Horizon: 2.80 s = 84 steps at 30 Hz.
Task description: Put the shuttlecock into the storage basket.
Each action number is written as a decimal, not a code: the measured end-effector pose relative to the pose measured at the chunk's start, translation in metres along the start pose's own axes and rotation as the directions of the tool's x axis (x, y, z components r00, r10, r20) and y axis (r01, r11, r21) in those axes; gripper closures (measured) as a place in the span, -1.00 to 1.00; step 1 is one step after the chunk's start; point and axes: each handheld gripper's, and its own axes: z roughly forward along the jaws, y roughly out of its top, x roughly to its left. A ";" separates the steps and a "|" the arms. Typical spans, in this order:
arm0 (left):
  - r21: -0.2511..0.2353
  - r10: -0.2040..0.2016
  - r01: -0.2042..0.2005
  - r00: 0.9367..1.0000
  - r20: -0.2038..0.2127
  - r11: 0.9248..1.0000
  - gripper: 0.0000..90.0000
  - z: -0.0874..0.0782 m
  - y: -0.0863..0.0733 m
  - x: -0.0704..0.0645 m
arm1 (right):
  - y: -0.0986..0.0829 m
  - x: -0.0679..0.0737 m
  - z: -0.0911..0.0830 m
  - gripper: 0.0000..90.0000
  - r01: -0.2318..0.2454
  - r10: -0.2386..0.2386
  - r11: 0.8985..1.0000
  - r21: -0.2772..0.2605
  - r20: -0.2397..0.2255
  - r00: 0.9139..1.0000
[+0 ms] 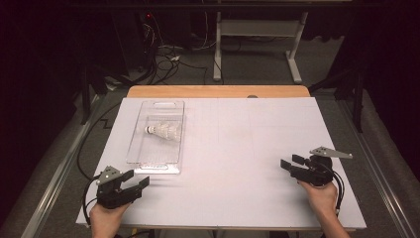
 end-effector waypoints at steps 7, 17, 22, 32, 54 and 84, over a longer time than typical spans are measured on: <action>0.001 0.001 -0.001 1.000 0.000 1.000 -0.27 0.000 0.000 0.000 | -0.004 0.000 -0.005 -0.10 0.004 -0.004 1.000 -0.008 0.008 1.000; 0.001 0.002 -0.002 1.000 0.002 1.000 -0.27 -0.001 0.000 0.001 | -0.012 -0.003 -0.011 -0.11 0.000 0.001 1.000 -0.013 0.023 1.000; -0.001 0.000 0.000 1.000 0.003 1.000 -0.27 -0.001 0.000 0.001 | -0.016 -0.003 -0.014 -0.11 -0.003 0.004 1.000 -0.016 0.023 1.000; -0.002 0.000 0.000 1.000 0.005 1.000 -0.27 -0.001 0.000 0.001 | -0.023 -0.005 -0.022 -0.13 -0.012 0.013 1.000 -0.027 0.028 1.000; -0.009 -0.011 0.011 1.000 0.009 1.000 -0.27 -0.002 0.000 0.002 | -0.035 -0.011 -0.034 -0.19 -0.030 0.033 0.998 -0.048 0.050 0.998; -0.004 -0.008 0.008 1.000 0.009 1.000 -0.27 -0.001 0.000 0.001 | -0.043 -0.015 -0.040 -0.24 -0.046 0.051 0.997 -0.065 0.066 0.997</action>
